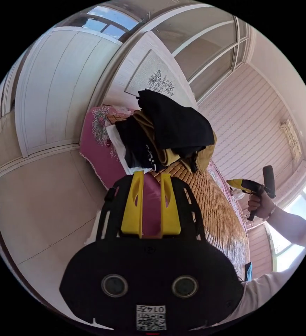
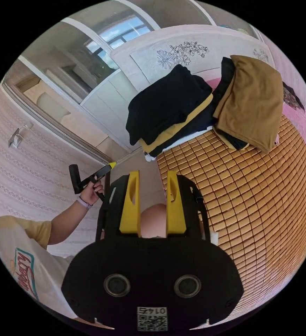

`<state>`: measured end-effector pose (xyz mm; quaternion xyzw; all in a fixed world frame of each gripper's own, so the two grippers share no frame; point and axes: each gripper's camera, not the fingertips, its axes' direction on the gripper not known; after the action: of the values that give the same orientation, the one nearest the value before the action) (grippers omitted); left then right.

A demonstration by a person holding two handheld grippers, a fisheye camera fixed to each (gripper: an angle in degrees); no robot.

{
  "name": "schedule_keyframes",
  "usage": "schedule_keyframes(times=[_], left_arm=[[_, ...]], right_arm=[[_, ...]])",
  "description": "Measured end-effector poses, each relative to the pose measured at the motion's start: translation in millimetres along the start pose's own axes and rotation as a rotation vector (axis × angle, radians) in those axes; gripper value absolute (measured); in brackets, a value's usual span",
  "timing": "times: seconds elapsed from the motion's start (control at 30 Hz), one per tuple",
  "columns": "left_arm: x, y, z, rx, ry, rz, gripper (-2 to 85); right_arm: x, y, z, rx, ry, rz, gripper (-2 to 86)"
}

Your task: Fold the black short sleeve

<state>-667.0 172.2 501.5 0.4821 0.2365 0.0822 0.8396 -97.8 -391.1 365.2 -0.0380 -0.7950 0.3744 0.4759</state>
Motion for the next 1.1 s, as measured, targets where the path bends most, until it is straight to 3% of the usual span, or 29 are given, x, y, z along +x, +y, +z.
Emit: schedule_keyframes(times=[0.23,0.33,0.4,0.5,0.6,0.8,0.97,1.1], left_arm=[[-10.7,-42.8,25.3,0.083,0.055,-0.014,14.2],[-10.5,-58.6,44.1,0.046,0.116,0.012,11.9],[-11.8,-66.8,54.4,-0.007,0.201,0.011,4.0],[-15.3,-72.2,57.0,-0.048,0.304,-0.037,0.0],[-10.8,-72.9,50.2,0.018,0.216,-0.006,0.0],[-12.4,-75.1,38.9,0.168,-0.060,-0.015,10.6],[-14.2,-91.9,74.1,0.016,0.018,-0.012,5.9],[3.2,-104.3,62.3,0.036,0.145,0.006,0.6]], right_arm=[[22.1,-57.3,44.3,0.180,0.108,0.090,15.4],[47.4,-69.1,69.2,0.183,0.140,0.145,16.3],[64.0,-73.3,78.8,0.203,0.127,0.197,15.3],[97.4,-76.3,81.2,0.252,-0.010,0.325,10.8],[132.9,-70.2,71.6,0.288,-0.214,0.470,4.2],[148.8,-56.7,58.2,0.272,-0.116,0.342,1.1],[163.3,-45.5,53.8,0.327,-0.293,0.399,0.7],[150.3,-54.0,24.4,0.349,-0.343,0.296,0.7]])
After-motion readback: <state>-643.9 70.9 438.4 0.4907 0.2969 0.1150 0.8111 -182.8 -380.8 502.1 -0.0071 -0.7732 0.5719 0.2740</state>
